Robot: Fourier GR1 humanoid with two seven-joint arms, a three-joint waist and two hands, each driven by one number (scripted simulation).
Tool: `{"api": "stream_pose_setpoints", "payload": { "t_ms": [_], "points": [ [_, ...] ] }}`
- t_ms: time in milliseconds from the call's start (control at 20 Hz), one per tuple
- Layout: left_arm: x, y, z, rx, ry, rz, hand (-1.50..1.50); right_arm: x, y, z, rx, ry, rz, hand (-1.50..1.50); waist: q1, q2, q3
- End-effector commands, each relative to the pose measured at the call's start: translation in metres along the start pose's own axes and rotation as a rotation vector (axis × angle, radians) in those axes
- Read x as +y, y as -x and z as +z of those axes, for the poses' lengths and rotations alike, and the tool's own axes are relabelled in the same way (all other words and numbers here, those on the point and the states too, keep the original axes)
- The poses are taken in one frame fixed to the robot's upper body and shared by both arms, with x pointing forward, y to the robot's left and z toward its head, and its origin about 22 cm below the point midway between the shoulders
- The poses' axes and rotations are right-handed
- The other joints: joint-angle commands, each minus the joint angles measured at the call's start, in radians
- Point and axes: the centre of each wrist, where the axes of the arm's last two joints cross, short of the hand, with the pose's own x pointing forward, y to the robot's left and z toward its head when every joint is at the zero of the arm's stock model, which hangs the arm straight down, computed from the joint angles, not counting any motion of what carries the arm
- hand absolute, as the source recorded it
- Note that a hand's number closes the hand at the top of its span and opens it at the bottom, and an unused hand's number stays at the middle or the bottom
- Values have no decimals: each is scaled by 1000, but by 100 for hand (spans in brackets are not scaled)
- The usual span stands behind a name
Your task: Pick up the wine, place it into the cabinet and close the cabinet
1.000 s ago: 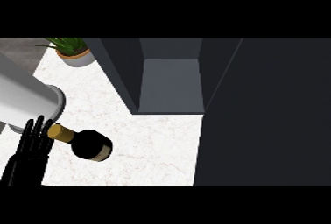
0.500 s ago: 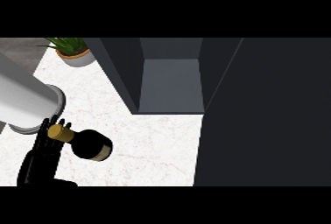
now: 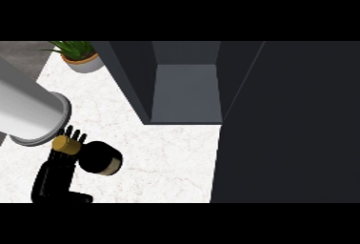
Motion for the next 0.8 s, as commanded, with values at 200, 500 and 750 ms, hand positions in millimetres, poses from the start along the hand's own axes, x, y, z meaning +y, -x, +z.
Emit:
{"api": "stream_pose_setpoints", "payload": {
  "t_ms": [200, 500, 750],
  "points": [
    [-3, 6, -15, -11, -8, 22, -150, 8, -27, 38, -55, -16, -62, -150, -6, -1, 0],
    [0, 24, -7, -19, 45, 108, 150, 2, -25, 20, -38, -30, -45, -150, -2, 0, 0],
    [-8, 14, -47, -31, 146, 82, 150, 2, -8, 8, -47, -27, -56, -150, -3, 1, 0]
  ]
}}
